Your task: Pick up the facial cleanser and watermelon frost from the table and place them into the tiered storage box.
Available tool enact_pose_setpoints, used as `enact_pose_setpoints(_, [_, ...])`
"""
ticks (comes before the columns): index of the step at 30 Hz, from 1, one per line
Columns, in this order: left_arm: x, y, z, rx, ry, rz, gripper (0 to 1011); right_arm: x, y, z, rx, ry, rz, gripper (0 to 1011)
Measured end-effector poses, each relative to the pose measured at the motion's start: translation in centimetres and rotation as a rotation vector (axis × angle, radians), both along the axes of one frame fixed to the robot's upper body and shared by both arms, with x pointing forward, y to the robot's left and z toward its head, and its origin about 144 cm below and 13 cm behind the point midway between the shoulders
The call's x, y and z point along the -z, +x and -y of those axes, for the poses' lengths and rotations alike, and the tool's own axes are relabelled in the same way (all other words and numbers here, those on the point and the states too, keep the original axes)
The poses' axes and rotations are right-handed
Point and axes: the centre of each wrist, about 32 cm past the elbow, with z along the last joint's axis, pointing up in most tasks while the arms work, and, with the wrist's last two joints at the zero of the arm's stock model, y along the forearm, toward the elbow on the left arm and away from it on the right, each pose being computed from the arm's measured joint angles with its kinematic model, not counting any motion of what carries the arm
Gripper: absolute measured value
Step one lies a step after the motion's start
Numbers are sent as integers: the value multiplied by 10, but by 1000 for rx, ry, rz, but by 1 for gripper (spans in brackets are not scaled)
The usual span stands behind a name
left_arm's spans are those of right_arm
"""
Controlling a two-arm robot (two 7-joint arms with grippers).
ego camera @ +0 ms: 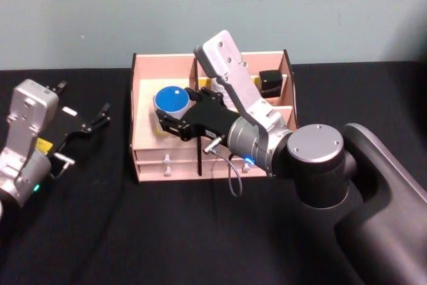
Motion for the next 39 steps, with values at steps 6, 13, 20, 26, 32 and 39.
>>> enact_pose_setpoints(6, [0, 0, 0, 0, 0, 0, 1001, 1, 3, -2, 0, 1, 0, 712])
enact_pose_setpoints(13, [0, 0, 0, 0, 0, 0, 1001, 3, 4, -4, 1, -5, -5, 712])
enact_pose_setpoints(20, [0, 0, 0, 0, 0, 0, 1001, 4, 5, -5, 3, -12, -12, 712])
enact_pose_setpoints(26, [0, 0, 0, 0, 0, 0, 1001, 4, 5, -5, 3, -13, -14, 712])
enact_pose_setpoints(32, [0, 0, 0, 0, 0, 0, 1001, 4, 4, -4, 3, -13, -14, 712])
enact_pose_setpoints(39, [0, 0, 0, 0, 0, 0, 1002, 4, 4, -4, 3, -13, -14, 774])
